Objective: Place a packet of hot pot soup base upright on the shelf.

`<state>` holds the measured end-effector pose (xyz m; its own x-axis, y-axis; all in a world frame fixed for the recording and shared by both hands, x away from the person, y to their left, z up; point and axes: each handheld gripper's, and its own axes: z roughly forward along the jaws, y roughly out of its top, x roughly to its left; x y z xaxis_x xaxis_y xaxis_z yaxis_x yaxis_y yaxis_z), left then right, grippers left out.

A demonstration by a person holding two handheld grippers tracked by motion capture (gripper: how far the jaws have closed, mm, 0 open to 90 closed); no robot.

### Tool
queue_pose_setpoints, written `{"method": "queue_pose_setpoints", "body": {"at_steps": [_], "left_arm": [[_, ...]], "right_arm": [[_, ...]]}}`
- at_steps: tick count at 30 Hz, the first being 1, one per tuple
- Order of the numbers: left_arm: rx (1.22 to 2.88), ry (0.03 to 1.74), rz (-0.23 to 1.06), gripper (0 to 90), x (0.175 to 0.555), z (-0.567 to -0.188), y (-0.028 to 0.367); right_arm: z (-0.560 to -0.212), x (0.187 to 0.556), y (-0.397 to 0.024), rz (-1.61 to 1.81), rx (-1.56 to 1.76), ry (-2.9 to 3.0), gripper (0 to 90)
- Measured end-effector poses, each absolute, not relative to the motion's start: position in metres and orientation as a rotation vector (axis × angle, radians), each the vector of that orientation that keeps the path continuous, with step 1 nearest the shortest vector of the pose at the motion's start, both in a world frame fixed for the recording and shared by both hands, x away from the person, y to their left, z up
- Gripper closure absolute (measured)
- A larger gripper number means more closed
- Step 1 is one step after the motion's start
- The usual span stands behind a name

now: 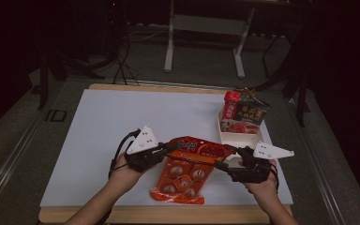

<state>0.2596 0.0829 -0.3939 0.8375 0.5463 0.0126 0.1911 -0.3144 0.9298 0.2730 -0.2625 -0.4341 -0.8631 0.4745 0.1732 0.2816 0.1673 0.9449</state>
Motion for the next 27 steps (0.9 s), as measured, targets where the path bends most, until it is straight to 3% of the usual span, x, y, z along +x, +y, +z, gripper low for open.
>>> {"method": "queue_pose_setpoints", "body": {"at_steps": [13, 17, 27], "left_arm": [[1.864, 0.549, 0.352, 90.0, 0.255, -0.391, 0.084], [1.866, 0.534, 0.347, 90.0, 0.252, -0.388, 0.081], [1.821, 0.492, 0.311, 90.0, 0.251, -0.377, 0.092]], "right_arm": [[-0.429, 0.271, -0.256, 1.742, 0.607, 2.33, 70.1], [-0.426, 0.271, -0.255, 1.728, 0.577, 2.36, 89.2], [-0.393, 0.259, -0.252, 1.712, 0.506, 2.398, 90.0]]}}
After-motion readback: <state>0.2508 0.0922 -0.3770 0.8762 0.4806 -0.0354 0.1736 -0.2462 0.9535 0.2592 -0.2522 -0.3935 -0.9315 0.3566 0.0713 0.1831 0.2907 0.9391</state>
